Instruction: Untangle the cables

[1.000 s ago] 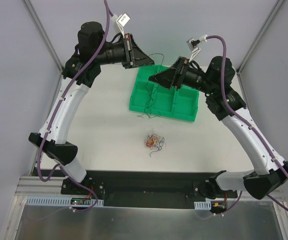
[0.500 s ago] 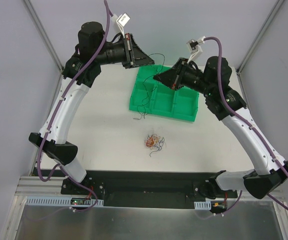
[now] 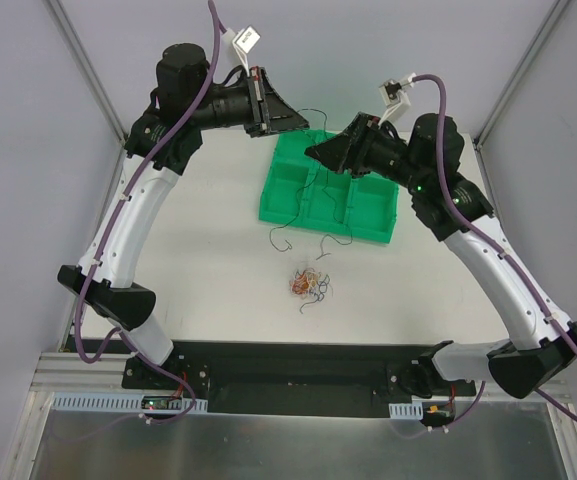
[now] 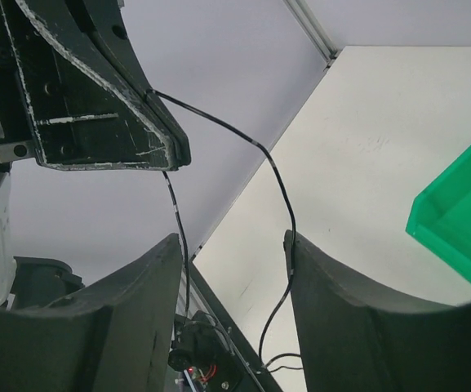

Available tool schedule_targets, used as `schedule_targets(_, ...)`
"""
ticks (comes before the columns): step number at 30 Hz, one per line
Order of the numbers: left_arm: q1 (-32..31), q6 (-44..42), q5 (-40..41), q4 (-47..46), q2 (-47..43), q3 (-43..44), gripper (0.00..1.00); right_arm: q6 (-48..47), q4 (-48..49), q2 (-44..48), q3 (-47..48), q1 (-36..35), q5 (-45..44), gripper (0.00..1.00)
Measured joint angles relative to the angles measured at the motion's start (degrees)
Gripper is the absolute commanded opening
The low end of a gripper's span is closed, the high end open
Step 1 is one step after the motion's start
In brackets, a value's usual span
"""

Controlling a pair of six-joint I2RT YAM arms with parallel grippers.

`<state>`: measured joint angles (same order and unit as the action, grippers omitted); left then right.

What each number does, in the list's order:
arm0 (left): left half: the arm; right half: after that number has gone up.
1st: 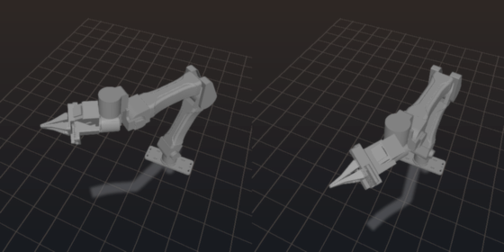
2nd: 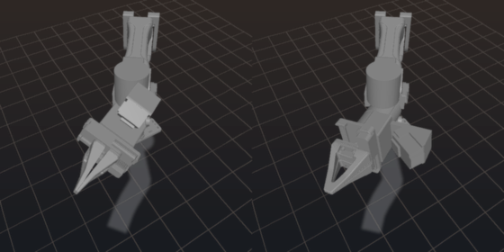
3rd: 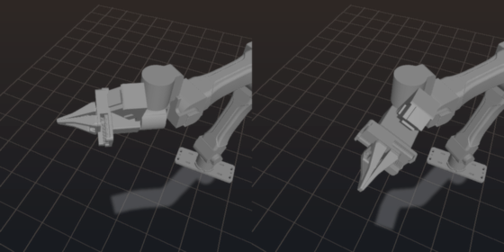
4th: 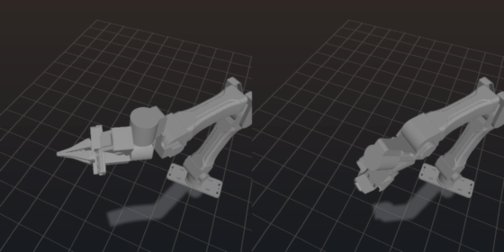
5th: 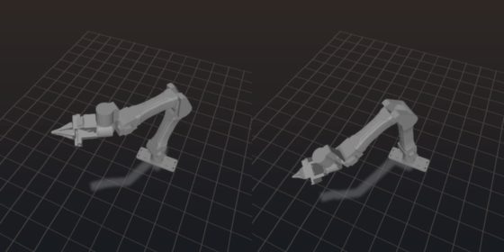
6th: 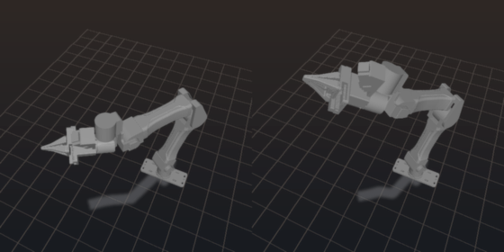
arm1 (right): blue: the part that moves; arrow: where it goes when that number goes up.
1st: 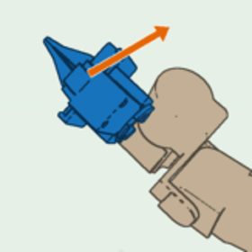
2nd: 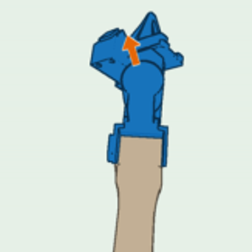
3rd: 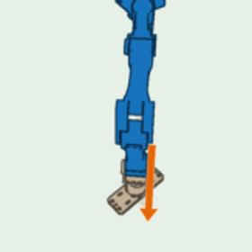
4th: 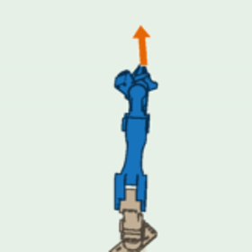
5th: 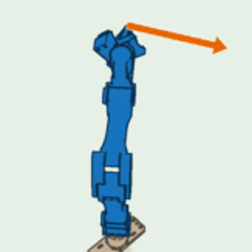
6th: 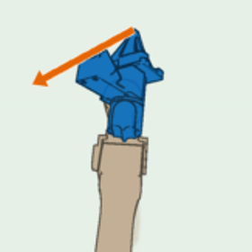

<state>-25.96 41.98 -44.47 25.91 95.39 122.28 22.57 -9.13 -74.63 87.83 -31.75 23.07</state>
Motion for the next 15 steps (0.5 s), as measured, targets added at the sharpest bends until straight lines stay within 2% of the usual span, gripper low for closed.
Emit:
schedule_targets(2,0.02,-0.02,0.00,0.02,0.00,0.00,0.00,0.17,0.13,0.00,-0.22,0.00,-0.17,0.40)
schedule_targets(3,0.02,-0.02,0.00,-0.02,0.00,0.00,0.00,0.37,0.20,0.00,-0.33,0.02,-0.17,0.30)
schedule_targets(4,0.02,0.00,0.00,-0.02,0.00,0.00,0.00,0.46,0.26,0.00,-0.33,0.02,-0.15,0.25)
schedule_targets(6,0.02,0.00,0.00,0.00,0.00,0.00,0.00,0.55,0.35,0.00,-0.33,0.02,-0.11,0.01)
schedule_targets(8,0.02,-0.02,0.00,0.00,0.00,0.00,0.04,0.35,0.35,0.00,-0.33,0.04,-0.11,0.00)
schedule_targets(9,0.02,-0.02,0.00,0.00,0.00,-0.02,0.13,0.42,0.35,0.00,-0.33,0.04,-0.13,0.00)
schedule_targets(11,0.02,-0.07,0.02,-0.02,0.00,-0.11,0.40,0.00,0.33,0.07,-0.33,0.04,-0.46,0.00)
schedule_targets(15,0.07,-0.66,1.33,0.13,-0.70,-1.49,0.72,-1.88,0.28,0.33,-0.44,0.61,-1.90,0.00)
